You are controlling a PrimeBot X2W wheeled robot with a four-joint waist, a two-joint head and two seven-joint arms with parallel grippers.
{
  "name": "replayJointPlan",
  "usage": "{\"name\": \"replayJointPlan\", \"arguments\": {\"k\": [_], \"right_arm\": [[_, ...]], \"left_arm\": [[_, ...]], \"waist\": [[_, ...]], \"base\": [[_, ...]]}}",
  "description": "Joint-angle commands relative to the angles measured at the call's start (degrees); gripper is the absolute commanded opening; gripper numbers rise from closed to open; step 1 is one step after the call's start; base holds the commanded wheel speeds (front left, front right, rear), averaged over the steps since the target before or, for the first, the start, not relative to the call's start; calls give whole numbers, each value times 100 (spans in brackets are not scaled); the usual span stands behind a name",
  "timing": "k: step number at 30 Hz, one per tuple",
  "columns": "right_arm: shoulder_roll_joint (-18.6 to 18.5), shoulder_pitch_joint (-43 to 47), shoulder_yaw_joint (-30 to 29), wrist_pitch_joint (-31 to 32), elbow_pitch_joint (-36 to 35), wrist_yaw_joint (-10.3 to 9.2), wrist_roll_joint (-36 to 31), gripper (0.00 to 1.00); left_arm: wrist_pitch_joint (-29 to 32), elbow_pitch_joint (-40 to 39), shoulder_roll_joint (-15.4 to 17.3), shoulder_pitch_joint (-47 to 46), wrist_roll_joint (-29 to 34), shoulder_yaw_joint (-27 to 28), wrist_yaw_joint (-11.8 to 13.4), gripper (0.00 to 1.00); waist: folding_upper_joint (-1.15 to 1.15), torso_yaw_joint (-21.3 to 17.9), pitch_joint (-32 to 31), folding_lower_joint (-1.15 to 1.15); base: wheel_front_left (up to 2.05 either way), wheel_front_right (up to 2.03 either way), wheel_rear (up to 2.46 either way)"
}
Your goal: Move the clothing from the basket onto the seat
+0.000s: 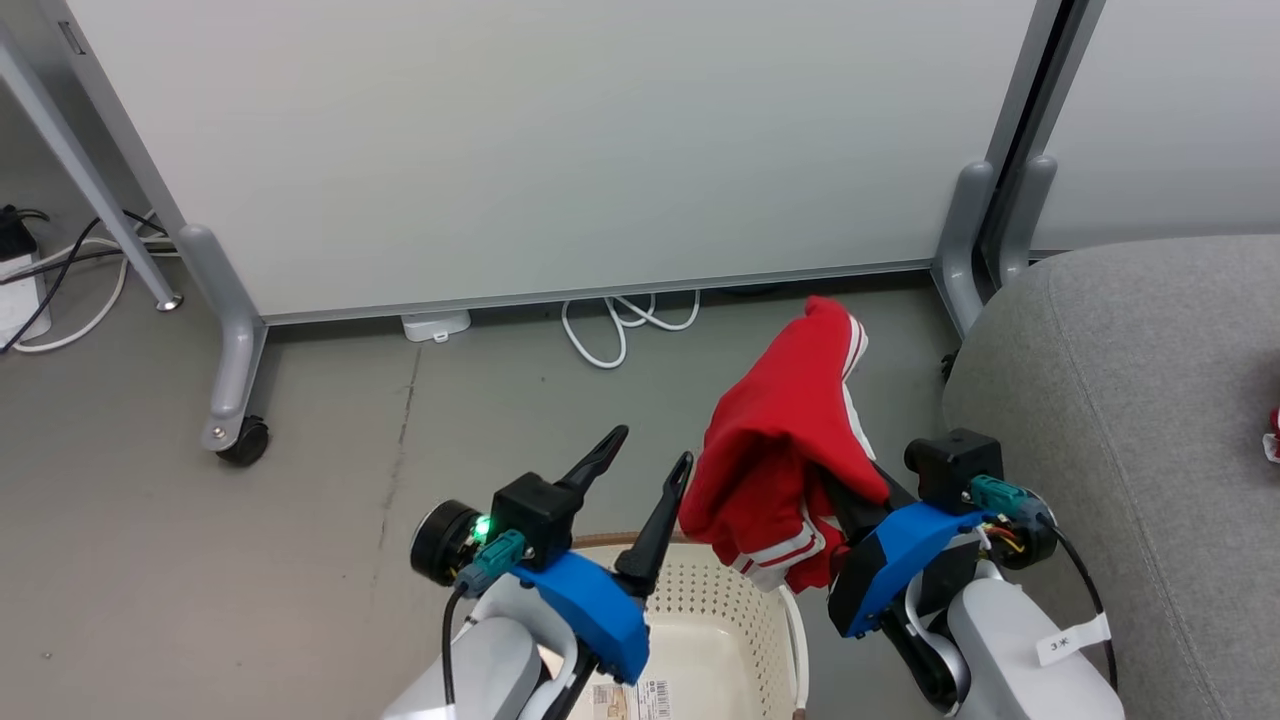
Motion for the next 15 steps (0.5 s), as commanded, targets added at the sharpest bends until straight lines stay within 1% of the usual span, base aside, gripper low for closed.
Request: {"name": "replayJointPlan", "arguments": {"k": [1, 7, 15], "right_arm": [[-8, 73, -45, 0, -47, 1, -43, 0], [-8, 154, -208, 57, -172, 1, -108, 0], [-8, 241, -275, 144, -326, 1, -128, 0]], "left_arm": [[-17, -76, 36, 131, 91, 131, -35, 100], [-17, -442, 74, 752, 554, 881, -147, 100], [-17, -638, 33, 1295, 972, 1675, -261, 100]], "waist": [[0, 22, 5, 0], [0, 93, 22, 0], [0, 108, 48, 0]], "base": [[0, 0, 0], [0, 0, 0], [0, 0, 0]]}}
